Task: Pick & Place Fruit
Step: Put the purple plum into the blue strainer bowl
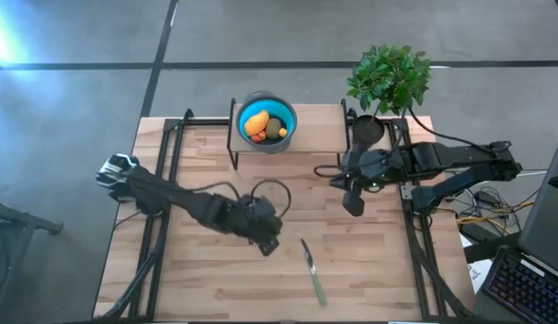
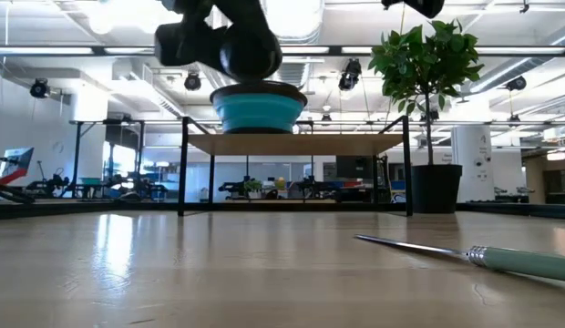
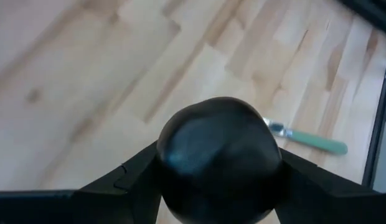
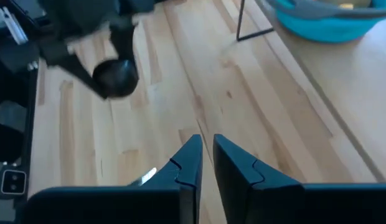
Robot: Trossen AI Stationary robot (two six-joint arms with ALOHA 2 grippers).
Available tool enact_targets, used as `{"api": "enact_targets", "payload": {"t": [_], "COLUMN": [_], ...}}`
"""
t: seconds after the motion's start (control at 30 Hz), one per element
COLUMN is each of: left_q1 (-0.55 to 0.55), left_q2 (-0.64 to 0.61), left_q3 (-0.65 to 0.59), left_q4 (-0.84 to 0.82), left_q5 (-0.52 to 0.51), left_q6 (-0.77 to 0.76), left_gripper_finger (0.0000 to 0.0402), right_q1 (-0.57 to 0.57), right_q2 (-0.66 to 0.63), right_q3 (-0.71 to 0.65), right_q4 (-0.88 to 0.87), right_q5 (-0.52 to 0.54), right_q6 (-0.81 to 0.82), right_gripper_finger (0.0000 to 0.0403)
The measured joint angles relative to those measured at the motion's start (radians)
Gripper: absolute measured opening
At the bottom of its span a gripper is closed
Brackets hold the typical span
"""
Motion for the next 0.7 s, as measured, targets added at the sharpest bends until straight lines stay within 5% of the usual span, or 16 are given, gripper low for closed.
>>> {"api": "enact_targets", "payload": {"t": [0.7], "left_q1": [0.216], "left_q2": [-0.168], "left_q3": [0.0], "left_q4": [0.0], "left_q5": [0.0], "left_q6": [0.334], "left_gripper_finger": [0.0241], "right_q1": [0.083], "right_q2": [0.0], "right_q3": [-0.101], "right_q4": [0.0], "right_q5": [0.003], "right_q6": [0.237], "right_gripper_finger": [0.0023]}}
